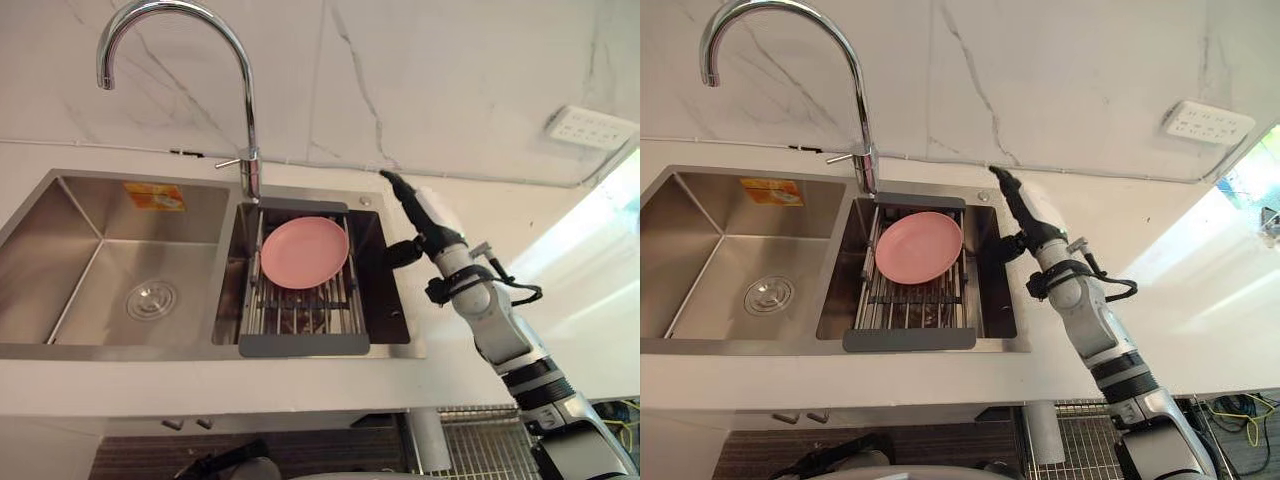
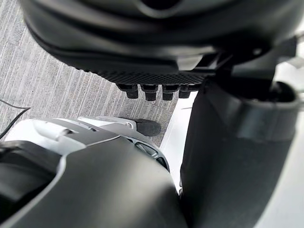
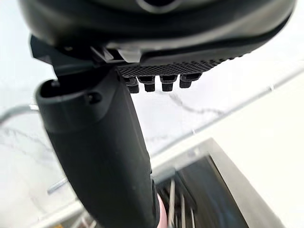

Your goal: Walk over to the sink, pick up the cup, carry it to the dishwasher, place the cup inside the dishwasher, then close the dishwasher door

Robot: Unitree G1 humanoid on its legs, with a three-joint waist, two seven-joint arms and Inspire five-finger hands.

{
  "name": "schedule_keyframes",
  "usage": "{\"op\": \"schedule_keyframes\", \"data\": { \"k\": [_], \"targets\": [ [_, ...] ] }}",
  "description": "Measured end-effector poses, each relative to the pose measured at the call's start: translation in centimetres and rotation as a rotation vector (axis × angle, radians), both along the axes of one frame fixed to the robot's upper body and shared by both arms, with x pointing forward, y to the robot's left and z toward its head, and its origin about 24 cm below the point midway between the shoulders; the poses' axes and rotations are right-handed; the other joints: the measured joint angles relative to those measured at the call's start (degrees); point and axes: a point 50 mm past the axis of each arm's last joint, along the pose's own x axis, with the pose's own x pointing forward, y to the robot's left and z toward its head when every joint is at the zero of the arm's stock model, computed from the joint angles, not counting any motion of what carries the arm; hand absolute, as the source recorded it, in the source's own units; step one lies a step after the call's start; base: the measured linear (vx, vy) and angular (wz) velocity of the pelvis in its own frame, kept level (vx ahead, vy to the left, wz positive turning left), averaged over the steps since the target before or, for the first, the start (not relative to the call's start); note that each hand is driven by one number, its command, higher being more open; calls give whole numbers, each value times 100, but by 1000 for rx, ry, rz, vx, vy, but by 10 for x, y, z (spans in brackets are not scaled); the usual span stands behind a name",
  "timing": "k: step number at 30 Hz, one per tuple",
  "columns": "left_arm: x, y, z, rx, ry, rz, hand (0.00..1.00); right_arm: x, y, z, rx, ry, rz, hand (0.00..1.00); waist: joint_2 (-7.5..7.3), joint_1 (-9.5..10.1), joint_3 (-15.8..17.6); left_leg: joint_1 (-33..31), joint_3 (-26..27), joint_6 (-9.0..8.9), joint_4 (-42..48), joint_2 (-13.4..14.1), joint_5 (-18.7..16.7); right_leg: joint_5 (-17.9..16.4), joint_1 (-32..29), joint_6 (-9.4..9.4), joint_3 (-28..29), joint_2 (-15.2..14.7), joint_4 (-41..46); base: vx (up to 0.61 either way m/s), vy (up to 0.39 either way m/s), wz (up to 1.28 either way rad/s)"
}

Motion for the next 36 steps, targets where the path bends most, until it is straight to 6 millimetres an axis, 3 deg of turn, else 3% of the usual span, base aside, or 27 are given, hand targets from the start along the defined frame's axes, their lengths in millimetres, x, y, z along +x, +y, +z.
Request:
{"op": "schedule_keyframes", "data": {
  "k": [6,14,24,36],
  "targets": [
    [-2,1,0,4,7,0,100,-5,3,10,57,-14,42,100,-1,-96,1,6,62,-1,-1,0,-2,-6,-40,-5,61,2,-7,3,-1,-5],
    [-2,0,0,6,12,-9,100,-13,9,3,71,45,106,100,-3,-84,-1,27,79,7,-1,-2,1,10,-22,10,85,6,-10,9,-4,0],
    [-3,0,-1,5,19,-11,100,-20,37,-23,66,153,203,100,6,-72,-7,4,-17,-8,-1,5,12,7,8,0,-5,4,-3,-4,0,4],
    [-1,-3,-1,-46,25,45,100,-17,41,-65,-69,293,173,100,9,10,-11,-101,-228,-5,-1,-4,66,-6,48,-8,-238,-2,-35,14,-14,9]
  ]
}}
